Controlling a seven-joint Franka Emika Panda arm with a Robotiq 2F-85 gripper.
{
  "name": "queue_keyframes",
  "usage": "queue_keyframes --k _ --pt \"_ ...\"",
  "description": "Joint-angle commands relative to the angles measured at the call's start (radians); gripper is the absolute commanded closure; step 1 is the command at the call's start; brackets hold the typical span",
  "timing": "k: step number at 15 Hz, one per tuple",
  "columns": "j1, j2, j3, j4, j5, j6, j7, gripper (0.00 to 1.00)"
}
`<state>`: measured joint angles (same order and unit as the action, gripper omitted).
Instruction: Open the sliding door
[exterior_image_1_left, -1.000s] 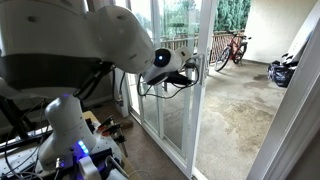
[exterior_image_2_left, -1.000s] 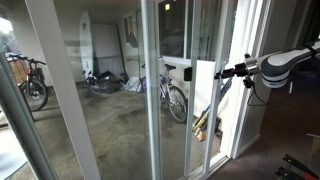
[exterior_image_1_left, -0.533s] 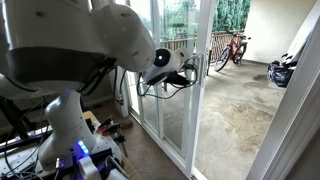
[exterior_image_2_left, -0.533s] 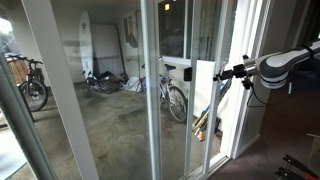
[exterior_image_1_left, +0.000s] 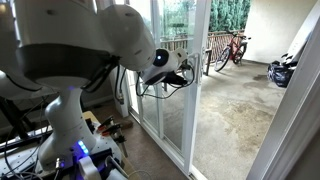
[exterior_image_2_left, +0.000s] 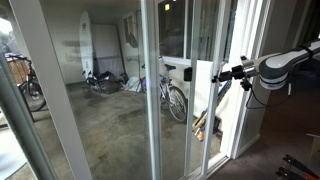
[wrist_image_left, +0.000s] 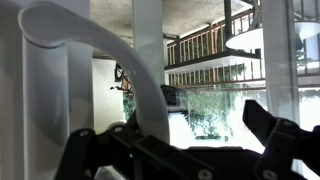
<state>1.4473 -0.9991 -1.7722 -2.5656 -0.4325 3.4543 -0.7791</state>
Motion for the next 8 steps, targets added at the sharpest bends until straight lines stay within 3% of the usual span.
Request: queue_keyframes --k 1,5,8 --pt "0.002 -0.024 0.005 0.000 -0.017 -0.002 -0.003 0.00" --pt "0.060 -0.051 0.011 0.007 -0.041 -0.002 -0.017 0.00" --pt "0.053 -0.112 0.030 0.051 -0.057 0.000 -0.016 0.00"
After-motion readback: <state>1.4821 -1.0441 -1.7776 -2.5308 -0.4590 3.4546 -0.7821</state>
